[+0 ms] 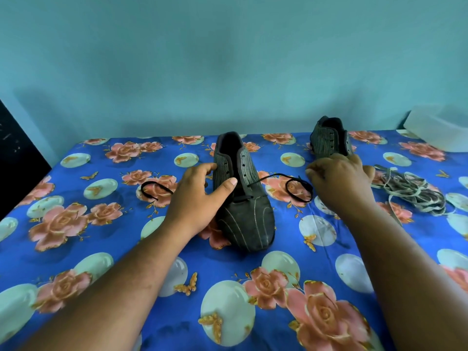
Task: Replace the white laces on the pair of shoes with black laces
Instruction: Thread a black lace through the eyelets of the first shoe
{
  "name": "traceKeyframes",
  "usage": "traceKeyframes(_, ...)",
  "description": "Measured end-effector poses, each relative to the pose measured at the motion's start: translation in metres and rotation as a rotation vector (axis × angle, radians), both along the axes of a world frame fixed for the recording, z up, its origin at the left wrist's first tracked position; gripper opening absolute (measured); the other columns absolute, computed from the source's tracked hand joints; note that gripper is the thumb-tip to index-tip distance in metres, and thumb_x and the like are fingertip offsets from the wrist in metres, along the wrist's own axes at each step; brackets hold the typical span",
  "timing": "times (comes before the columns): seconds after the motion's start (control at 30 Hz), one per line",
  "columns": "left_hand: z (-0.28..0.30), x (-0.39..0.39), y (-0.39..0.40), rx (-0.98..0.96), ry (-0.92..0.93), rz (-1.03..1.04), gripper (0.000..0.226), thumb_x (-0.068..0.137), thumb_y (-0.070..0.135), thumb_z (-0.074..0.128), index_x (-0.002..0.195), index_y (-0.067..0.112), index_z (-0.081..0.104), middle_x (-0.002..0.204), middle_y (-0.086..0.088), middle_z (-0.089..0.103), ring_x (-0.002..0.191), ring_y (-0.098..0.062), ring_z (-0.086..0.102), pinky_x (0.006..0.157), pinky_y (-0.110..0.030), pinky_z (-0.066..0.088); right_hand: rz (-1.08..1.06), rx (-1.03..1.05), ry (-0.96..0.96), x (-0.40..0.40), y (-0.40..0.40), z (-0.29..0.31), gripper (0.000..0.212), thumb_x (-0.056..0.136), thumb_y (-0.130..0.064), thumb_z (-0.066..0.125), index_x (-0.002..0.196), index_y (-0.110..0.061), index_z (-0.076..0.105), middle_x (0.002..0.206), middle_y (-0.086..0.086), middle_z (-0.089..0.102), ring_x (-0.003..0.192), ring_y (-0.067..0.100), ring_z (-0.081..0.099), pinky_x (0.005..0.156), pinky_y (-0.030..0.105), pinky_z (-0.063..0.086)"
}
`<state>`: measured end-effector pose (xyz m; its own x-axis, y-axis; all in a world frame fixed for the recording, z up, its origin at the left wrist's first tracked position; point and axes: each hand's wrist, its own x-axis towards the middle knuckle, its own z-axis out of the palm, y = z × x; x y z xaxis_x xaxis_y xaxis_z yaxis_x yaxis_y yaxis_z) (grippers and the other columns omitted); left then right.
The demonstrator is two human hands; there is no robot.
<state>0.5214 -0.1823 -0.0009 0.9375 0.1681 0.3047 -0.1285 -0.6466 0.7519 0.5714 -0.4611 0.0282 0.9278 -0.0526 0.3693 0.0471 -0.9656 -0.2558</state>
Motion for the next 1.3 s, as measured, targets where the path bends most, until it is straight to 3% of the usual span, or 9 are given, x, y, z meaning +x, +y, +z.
traceKeyframes(0.13, 0.002, -0.003, -0.005, -0.029, 0.043, -0.020, 0.083, 0.069, 0.084, 0.056, 0.136, 0.035, 0.054, 0.132, 0.014, 0.060, 0.116, -0.013, 0.060, 0.100, -0.042, 0.051, 0.116, -0.084, 0.148, 0.000, 0.001, 0.003, 0.023, 0.096, -0.052, 0.060, 0.084, -0.036, 0.071, 0.097, -0.004, 0.068, 0.107, 0.026, 0.054, 0.092, 0.042, 0.035)
traceKeyframes(0.23, 0.004, -0.006, -0.007, -0.100, 0.071, -0.027, 0.082, 0.067, 0.078, 0.061, 0.137, 0.036, 0.053, 0.130, 0.017, 0.062, 0.111, -0.013, 0.066, 0.097, -0.045, 0.054, 0.288, -0.021, 0.322, -0.005, -0.006, 0.014, 0.027, 0.090, -0.047, 0.069, 0.070, -0.029, 0.070, 0.076, -0.005, 0.069, 0.081, 0.021, 0.064, 0.077, 0.037, 0.051)
traceKeyframes(0.43, 0.010, -0.010, -0.010, -0.153, 0.069, -0.016, 0.065, 0.077, 0.057, 0.071, 0.136, 0.032, 0.058, 0.114, 0.015, 0.072, 0.081, -0.002, 0.072, 0.083, -0.035, 0.058, 0.393, -0.090, 0.549, -0.020, -0.006, 0.032, 0.025, 0.086, -0.035, 0.076, 0.065, -0.022, 0.073, 0.060, -0.006, 0.067, 0.050, 0.000, 0.055, 0.046, 0.013, 0.036)
traceKeyframes(0.63, 0.013, -0.011, -0.011, -0.160, 0.050, 0.013, 0.047, 0.088, 0.040, 0.075, 0.133, 0.031, 0.063, 0.086, 0.029, 0.066, 0.074, -0.001, 0.071, 0.080, -0.027, 0.056, 0.184, 0.053, 0.067, -0.010, 0.007, 0.013, 0.024, 0.099, -0.032, 0.057, 0.087, -0.016, 0.069, 0.081, 0.005, 0.069, 0.077, 0.030, 0.063, 0.060, 0.034, 0.043)
traceKeyframes(0.7, 0.013, -0.012, -0.011, -0.155, 0.042, 0.011, 0.046, 0.089, 0.039, 0.075, 0.133, 0.031, 0.064, 0.081, 0.029, 0.068, 0.073, -0.001, 0.071, 0.079, -0.027, 0.057, 0.178, 0.041, 0.073, -0.006, 0.014, 0.001, 0.024, 0.101, -0.029, 0.054, 0.102, -0.012, 0.071, 0.097, 0.012, 0.071, 0.091, 0.036, 0.065, 0.072, 0.040, 0.052)
traceKeyframes(0.77, 0.013, -0.012, -0.010, -0.149, 0.046, -0.002, 0.050, 0.088, 0.043, 0.074, 0.136, 0.031, 0.063, 0.086, 0.021, 0.074, 0.075, -0.001, 0.072, 0.081, -0.031, 0.058, 0.170, -0.014, 0.166, -0.004, 0.018, -0.011, 0.026, 0.102, -0.029, 0.051, 0.112, -0.012, 0.068, 0.111, 0.013, 0.068, 0.100, 0.037, 0.063, 0.080, 0.044, 0.053)
traceKeyframes(0.9, 0.012, -0.012, -0.009, -0.128, 0.046, -0.005, 0.058, 0.086, 0.050, 0.072, 0.139, 0.031, 0.061, 0.088, 0.012, 0.077, 0.079, 0.002, 0.072, 0.083, -0.031, 0.057, 0.156, -0.083, 0.245, -0.004, 0.021, -0.016, 0.026, 0.100, -0.037, 0.049, 0.091, -0.021, 0.067, 0.093, 0.006, 0.066, 0.082, 0.030, 0.061, 0.067, 0.038, 0.052)
traceKeyframes(1.1, 0.011, -0.010, -0.006, -0.157, 0.061, -0.027, 0.055, 0.088, 0.048, 0.074, 0.138, 0.031, 0.061, 0.093, 0.012, 0.077, 0.084, 0.000, 0.072, 0.088, -0.034, 0.058, 0.348, -0.114, 0.380, -0.018, 0.015, 0.014, 0.025, 0.092, -0.053, 0.063, 0.094, -0.033, 0.077, 0.091, -0.009, 0.072, 0.088, 0.019, 0.066, 0.077, 0.038, 0.057)
traceKeyframes(1.3, 0.006, -0.007, -0.009, -0.072, 0.072, -0.083, 0.080, 0.075, 0.066, 0.065, 0.147, 0.032, 0.052, 0.156, 0.001, 0.047, 0.144, -0.014, 0.043, 0.117, -0.043, 0.038, 0.215, 0.052, 0.164, -0.015, 0.006, 0.021, 0.007, 0.091, -0.029, 0.069, 0.089, -0.029, 0.076, 0.085, -0.008, 0.071, 0.080, 0.019, 0.065, 0.068, 0.032, 0.049)
